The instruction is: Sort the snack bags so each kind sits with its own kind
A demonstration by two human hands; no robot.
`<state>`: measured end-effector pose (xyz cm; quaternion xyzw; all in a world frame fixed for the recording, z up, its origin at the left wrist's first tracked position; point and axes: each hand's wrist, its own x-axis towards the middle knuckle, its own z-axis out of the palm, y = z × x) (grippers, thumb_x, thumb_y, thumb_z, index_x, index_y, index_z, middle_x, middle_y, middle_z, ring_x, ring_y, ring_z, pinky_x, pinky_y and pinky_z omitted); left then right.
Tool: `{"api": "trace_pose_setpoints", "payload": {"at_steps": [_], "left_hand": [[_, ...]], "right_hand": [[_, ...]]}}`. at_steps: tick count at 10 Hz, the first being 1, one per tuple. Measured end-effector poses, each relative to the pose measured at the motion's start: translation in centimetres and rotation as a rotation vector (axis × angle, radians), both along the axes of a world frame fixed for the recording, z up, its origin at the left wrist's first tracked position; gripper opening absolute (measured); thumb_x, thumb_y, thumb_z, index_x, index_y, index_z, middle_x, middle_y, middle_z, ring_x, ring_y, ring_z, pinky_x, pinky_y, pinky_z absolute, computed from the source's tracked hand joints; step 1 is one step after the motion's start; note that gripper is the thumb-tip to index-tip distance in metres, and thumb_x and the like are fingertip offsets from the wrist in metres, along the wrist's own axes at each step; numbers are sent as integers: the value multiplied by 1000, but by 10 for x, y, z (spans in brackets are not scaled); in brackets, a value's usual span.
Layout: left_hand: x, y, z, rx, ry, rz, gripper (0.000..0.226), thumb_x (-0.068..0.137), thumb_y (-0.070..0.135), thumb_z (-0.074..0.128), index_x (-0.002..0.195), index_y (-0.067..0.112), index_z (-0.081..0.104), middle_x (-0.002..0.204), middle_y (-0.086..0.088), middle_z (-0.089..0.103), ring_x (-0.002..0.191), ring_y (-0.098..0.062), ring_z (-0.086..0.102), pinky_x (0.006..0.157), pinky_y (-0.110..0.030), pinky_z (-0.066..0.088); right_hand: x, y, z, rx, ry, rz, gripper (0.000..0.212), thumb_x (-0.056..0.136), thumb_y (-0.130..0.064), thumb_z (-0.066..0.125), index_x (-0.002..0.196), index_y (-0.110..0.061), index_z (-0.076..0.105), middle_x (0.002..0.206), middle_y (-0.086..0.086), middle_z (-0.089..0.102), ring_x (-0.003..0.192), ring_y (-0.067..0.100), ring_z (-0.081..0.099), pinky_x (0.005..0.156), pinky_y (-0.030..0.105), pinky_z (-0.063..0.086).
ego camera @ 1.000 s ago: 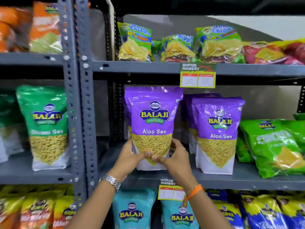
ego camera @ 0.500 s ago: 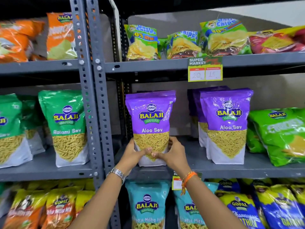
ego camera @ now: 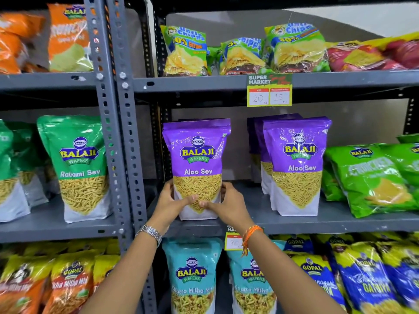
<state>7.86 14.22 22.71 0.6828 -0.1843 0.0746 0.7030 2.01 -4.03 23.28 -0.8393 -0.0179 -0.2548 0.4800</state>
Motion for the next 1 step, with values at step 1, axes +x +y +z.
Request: {"api": "trace_pose_setpoints", "payload": {"at_steps": [1], "left_hand": [[-10, 6, 1, 8, -67, 89, 118, 57, 36, 97, 154, 18, 34, 159, -4, 45, 144, -18, 47, 119, -39, 38]], "right_hand": [[-21, -14, 0, 169, -127, -57, 96, 71, -41, 90, 149, -10, 41, 149, 11, 55, 132, 22, 56, 104, 33, 50]]}}
